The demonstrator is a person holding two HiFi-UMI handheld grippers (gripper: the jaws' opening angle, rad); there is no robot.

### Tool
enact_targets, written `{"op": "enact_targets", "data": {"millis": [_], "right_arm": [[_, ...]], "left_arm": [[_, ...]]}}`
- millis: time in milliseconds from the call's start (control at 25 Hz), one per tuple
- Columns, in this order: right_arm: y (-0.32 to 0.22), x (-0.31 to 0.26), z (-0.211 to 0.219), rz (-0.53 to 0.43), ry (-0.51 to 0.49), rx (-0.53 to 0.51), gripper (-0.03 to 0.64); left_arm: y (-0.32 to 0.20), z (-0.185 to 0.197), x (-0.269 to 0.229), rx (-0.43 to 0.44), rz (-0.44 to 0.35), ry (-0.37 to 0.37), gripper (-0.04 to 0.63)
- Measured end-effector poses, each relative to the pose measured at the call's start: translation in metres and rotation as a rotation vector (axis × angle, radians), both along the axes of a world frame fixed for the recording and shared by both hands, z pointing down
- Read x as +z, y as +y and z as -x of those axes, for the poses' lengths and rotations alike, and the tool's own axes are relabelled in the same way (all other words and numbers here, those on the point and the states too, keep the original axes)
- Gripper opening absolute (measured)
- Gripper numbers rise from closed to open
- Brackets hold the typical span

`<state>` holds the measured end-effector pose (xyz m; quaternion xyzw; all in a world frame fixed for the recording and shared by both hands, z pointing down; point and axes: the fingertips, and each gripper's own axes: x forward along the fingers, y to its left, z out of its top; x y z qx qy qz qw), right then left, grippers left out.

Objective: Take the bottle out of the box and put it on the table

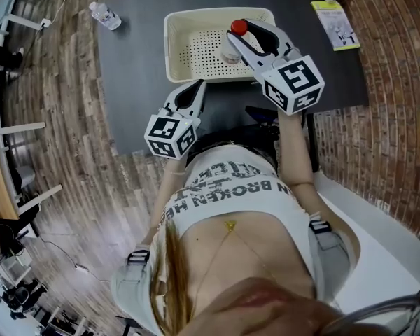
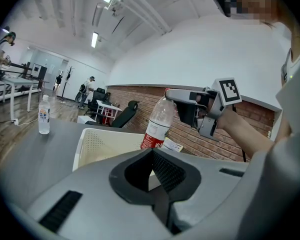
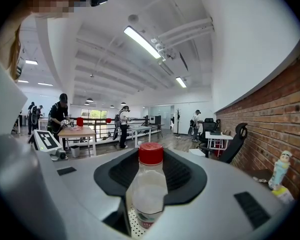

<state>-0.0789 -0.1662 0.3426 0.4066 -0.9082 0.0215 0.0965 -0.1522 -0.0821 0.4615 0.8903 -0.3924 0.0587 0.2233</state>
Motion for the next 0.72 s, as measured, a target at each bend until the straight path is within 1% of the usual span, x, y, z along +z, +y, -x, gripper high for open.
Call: {"op": "enact_targets", "data": {"millis": [160, 320, 440, 720], "right_arm": [[-0.002, -0.002, -0.012, -0.002, -0.016, 0.001, 0.146], [-0.007, -0.005, -0.031, -0.002, -0.014, 0.003, 0.144], [-0.011, -0.008, -0.052, -0.008, -0.013, 0.014, 0.144], [-0.02, -0.021, -0.105, -0.016, -0.017, 0.022, 0.144]], "left_arm": [[-0.004, -0.008, 0.001, -0.005, 0.005, -0.001, 0.005], [-0.008, -0.024, -0.001, 0.0, 0.008, -0.004, 0.005], [-0.01, -0.041, -0.002, 0.001, 0.012, -0.007, 0.005], [-0.018, -0.08, -0.01, -0.038, 0.013, -0.002, 0.005]]}}
